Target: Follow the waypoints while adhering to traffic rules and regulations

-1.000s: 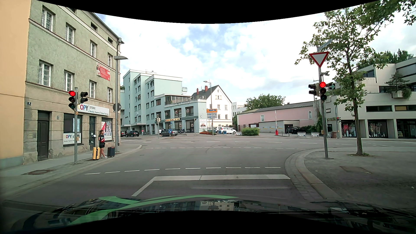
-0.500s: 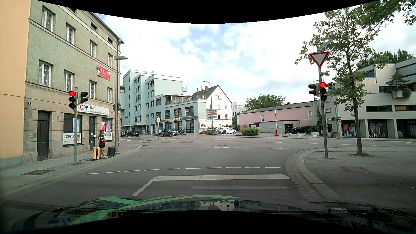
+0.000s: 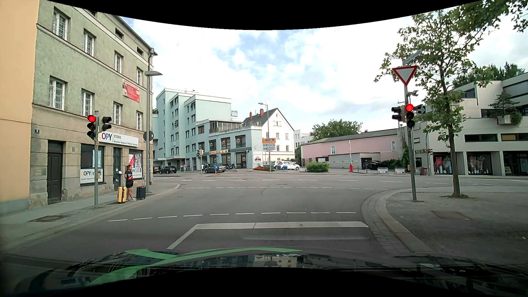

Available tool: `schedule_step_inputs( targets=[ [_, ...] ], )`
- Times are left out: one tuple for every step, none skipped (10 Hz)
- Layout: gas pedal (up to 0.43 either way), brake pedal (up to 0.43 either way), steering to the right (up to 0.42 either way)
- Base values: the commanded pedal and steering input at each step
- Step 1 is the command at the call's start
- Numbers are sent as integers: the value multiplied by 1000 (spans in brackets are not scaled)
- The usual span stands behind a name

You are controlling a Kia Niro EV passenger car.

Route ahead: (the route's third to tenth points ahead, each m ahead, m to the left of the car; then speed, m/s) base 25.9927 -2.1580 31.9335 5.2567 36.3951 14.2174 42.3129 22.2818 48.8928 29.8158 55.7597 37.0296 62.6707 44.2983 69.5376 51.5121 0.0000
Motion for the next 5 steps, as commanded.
schedule_step_inputs(
  targets=[
    [0, 463, 6],
    [0, 463, 6],
    [0, 463, 6],
    [0, 463, 6],
    [0, 463, 5]
  ],
)
